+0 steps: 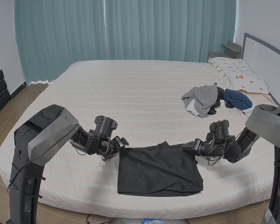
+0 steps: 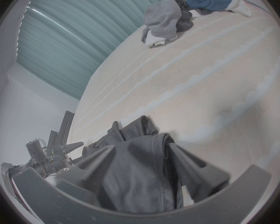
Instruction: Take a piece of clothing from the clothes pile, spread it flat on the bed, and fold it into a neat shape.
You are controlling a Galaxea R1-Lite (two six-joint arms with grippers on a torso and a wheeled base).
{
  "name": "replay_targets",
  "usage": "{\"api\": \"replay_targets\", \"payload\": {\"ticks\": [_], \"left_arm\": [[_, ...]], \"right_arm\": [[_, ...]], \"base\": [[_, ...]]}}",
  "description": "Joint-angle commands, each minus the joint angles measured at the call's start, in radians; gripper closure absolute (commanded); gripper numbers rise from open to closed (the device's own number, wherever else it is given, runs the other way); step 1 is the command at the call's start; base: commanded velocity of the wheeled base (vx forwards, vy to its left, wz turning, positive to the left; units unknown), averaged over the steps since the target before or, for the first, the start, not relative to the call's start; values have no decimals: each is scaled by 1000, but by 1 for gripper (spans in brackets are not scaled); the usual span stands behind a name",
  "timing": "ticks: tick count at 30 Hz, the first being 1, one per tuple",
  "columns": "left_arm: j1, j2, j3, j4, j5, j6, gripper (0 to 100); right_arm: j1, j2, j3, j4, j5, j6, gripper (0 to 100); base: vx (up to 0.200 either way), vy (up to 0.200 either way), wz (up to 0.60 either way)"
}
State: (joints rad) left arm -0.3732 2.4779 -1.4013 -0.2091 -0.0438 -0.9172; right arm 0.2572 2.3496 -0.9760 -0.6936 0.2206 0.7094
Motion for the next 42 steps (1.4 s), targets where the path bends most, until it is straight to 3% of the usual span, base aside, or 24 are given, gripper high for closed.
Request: {"api": "replay_targets", "payload": {"ticks": [1, 10, 21, 22, 42], "left_arm": [[-1, -2, 1, -4, -1, 1, 0], [-1, -2, -1, -4, 1, 5, 0], [-9, -4, -7, -6, -1, 5, 0], [-12, -5, -7, -6, -1, 3, 100], [2, -11, -12, -1, 30, -3, 100]], "right_arm": [[-9, 56, -63, 6, 0, 10, 100], [-50, 33, -116, 9, -27, 35, 100], [-46, 56, -115, -4, -26, 36, 100], [-46, 56, -115, -4, -26, 36, 100], [-46, 59, -138, -6, -29, 39, 100]], "base": [[0, 0, 0], [0, 0, 0], [0, 0, 0], [0, 0, 0], [0, 0, 0]]}}
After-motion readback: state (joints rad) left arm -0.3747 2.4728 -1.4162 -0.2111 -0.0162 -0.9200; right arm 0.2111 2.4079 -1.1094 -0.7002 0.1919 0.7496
